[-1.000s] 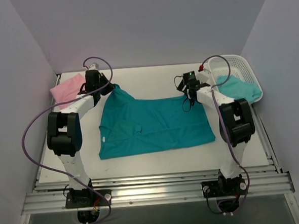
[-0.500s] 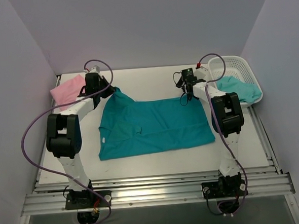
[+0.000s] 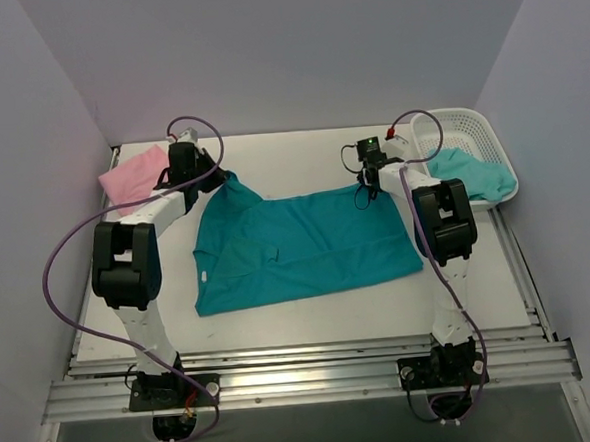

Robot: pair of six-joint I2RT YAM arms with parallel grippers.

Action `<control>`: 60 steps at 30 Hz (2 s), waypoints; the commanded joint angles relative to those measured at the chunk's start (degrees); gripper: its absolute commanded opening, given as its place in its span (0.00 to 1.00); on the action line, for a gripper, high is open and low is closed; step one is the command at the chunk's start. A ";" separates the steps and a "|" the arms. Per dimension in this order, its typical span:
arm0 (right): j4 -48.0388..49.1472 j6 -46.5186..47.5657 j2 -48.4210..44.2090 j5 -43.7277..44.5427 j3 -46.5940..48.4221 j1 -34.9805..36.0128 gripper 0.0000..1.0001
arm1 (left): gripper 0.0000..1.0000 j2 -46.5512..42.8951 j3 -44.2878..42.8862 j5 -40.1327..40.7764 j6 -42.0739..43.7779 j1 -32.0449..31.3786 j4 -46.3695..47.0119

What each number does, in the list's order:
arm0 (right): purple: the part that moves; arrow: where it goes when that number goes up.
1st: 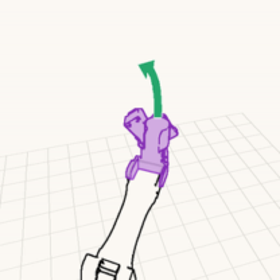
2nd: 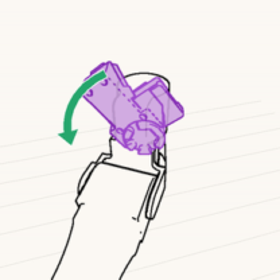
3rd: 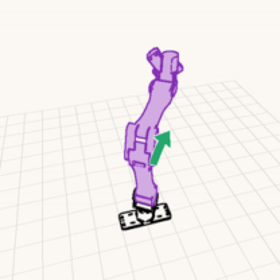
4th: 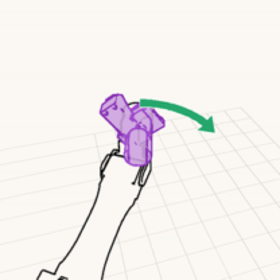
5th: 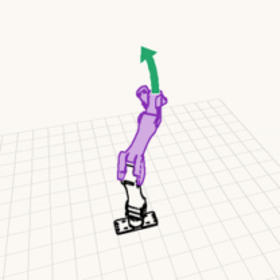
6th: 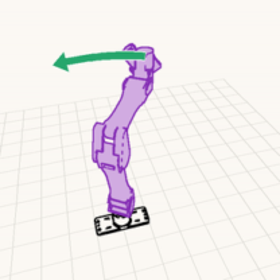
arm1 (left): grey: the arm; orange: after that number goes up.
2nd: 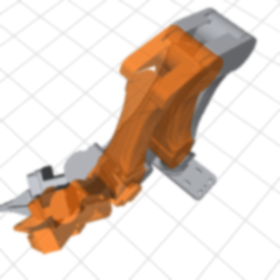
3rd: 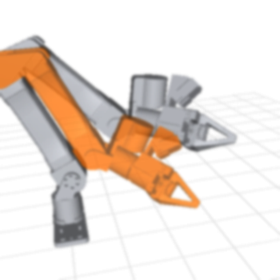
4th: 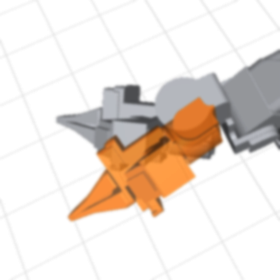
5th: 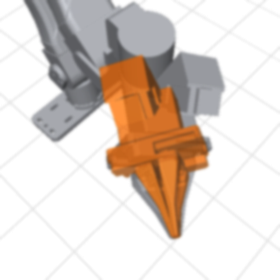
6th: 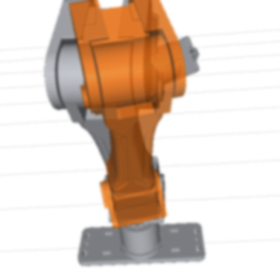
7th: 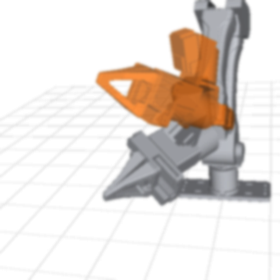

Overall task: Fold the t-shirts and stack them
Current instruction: Fold the tshirt

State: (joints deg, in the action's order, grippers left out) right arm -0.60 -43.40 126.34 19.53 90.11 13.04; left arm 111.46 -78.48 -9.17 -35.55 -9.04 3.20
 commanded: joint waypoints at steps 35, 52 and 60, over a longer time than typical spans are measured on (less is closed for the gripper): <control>-1.60 0.86 -33.07 1.92 -16.00 -0.21 0.00 | 0.02 -23.56 3.85 8.55 5.58 -2.03 -14.45; 1.83 2.35 -29.59 2.53 -18.49 0.41 0.00 | 0.02 -30.79 12.12 18.84 7.33 -7.75 -16.05; 0.87 4.11 -17.72 1.74 -4.61 0.06 0.00 | 0.02 -21.47 2.99 19.45 9.97 -6.87 -14.62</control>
State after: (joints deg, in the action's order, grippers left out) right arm -0.19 -40.84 106.39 20.14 79.96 13.17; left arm 87.85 -69.45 9.06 -27.73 -16.67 -13.89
